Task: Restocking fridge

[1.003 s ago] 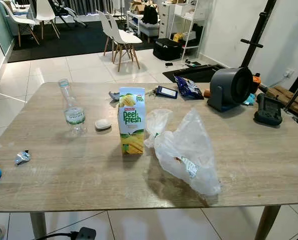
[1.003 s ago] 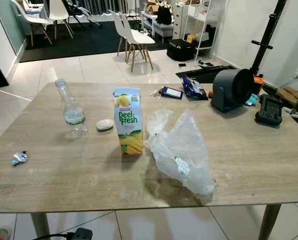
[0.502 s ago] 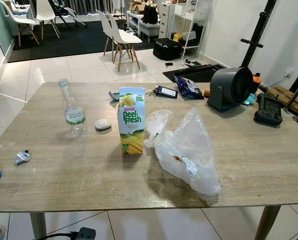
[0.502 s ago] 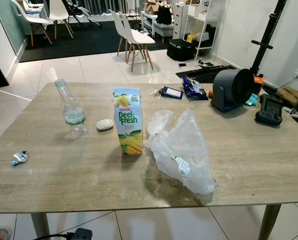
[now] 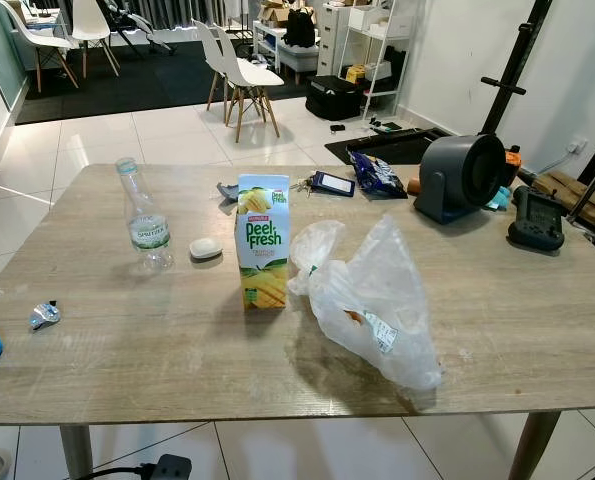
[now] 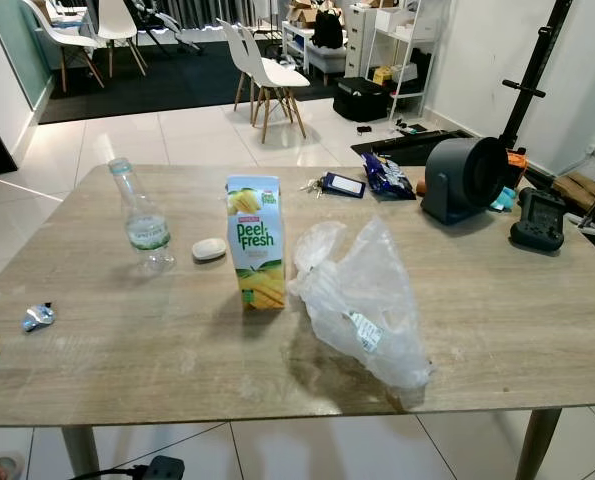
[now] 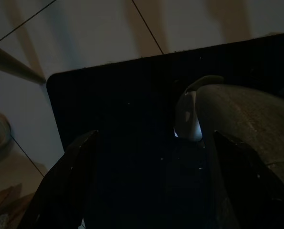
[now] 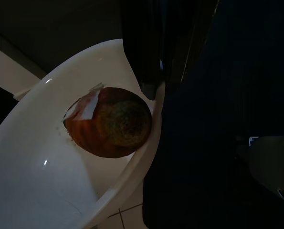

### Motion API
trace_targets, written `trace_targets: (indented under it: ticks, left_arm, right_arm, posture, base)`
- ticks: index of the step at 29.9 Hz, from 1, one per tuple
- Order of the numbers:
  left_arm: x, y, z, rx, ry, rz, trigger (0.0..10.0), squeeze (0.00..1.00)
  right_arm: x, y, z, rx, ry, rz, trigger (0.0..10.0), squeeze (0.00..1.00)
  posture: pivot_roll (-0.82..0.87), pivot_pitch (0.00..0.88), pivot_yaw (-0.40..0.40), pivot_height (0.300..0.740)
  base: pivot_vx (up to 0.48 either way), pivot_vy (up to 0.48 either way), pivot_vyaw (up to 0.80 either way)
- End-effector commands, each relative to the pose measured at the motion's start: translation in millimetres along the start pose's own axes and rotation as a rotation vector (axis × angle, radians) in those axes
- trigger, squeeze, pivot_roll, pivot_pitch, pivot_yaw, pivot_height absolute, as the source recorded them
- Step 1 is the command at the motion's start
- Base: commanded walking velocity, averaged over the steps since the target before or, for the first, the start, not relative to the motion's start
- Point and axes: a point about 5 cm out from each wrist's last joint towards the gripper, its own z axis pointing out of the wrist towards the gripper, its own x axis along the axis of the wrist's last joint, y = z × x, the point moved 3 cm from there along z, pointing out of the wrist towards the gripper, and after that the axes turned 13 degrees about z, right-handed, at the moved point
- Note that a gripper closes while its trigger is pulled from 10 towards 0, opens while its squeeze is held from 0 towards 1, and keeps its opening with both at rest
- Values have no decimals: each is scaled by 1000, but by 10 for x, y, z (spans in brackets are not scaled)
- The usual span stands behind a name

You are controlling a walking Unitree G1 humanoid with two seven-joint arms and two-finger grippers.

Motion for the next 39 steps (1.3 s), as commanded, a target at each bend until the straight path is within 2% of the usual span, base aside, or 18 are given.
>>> trace_targets:
  ticks: [1, 39]
  left_arm:
    - [-80, 178, 12, -49, -34, -18, 10000, 0]
    - [-89, 211, 13, -59, -37, -12, 10000, 0]
  right_arm:
    - [38, -10, 0, 1, 9, -5, 10000, 0]
    - [-7, -24, 1, 8, -7, -12, 10000, 0]
  posture:
    - [20, 0, -58, 740]
    - [18, 0, -57, 740]
  base:
    - [-262, 0, 0]
    - [-301, 0, 0]
